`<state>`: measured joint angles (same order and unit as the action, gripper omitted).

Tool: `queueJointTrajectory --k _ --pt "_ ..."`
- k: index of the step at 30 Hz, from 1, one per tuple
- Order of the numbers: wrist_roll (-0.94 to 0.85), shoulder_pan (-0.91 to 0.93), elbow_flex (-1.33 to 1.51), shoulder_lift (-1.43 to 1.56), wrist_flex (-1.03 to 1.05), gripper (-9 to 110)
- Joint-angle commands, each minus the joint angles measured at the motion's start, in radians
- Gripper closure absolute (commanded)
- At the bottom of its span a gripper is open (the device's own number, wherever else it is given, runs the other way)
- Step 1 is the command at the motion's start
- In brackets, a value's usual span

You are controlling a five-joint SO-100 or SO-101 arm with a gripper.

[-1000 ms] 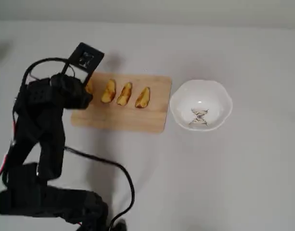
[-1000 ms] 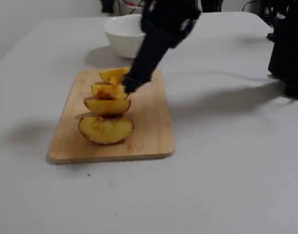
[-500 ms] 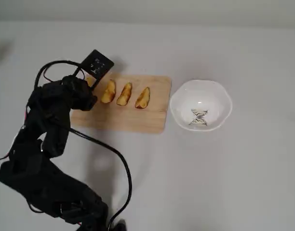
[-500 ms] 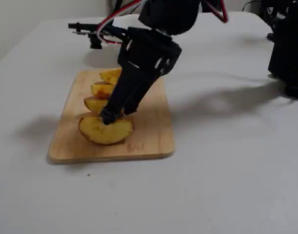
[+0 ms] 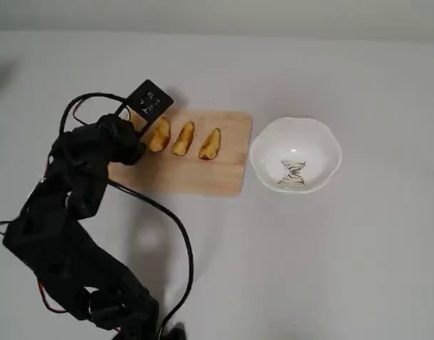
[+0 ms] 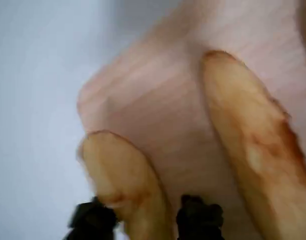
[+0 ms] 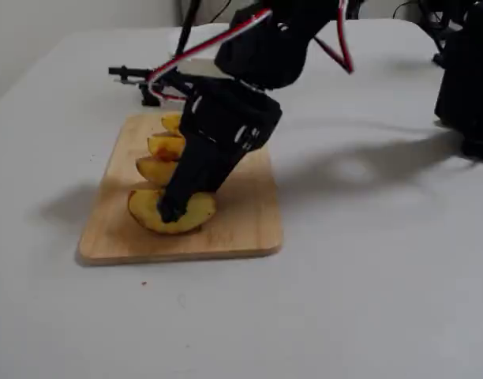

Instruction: Pick up the leftmost apple slice from the cutting board and place it into the bowl

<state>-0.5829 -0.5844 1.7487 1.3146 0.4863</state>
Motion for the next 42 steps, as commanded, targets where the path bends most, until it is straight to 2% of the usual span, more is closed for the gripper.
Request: queueJointTrajectory --k 1,4,11,17,22,27,32,36,42 --pt "0.018 -0.028 -0.069 -0.017 -0.002 95" --pt "0.026 -0.037 -0.072 -0.023 0.0 101" --pt "0.112 -0.049 -0.074 0.037 0.035 101" --pt "0.305 -0.012 -0.08 0.262 0.152 101" --pt "0.526 0.12 -0.103 0.56 0.293 101" --pt "0.664 0.405 -0.121 0.704 0.327 101" --pt "0.736 0.652 -0.189 0.624 0.344 101" --pt "0.776 0.73 -0.33 0.439 0.466 101" --pt "0.802 0.758 -0.847 -0.107 0.816 101"
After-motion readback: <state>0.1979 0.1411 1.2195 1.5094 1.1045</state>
